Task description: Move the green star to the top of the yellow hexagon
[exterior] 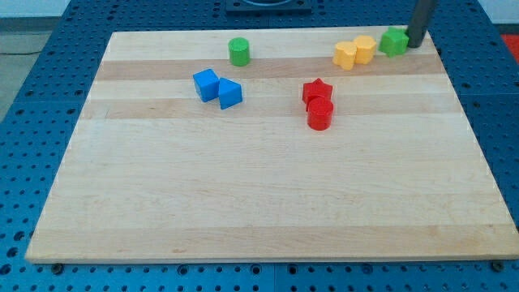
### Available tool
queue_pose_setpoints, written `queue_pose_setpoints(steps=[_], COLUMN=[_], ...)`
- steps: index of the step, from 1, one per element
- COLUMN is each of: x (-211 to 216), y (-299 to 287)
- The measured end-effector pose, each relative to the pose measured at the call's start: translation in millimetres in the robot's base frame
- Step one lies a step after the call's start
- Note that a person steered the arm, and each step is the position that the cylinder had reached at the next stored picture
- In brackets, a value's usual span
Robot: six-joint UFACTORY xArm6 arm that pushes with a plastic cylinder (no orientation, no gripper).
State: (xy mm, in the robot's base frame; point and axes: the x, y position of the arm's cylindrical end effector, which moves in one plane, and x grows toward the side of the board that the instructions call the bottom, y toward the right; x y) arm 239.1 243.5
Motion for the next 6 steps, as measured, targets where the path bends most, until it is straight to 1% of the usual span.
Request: queue_pose_setpoints(steps=[1, 2, 3, 4, 6], x=[0, 19, 32, 24, -6], y=[-6, 20, 6, -17, -18])
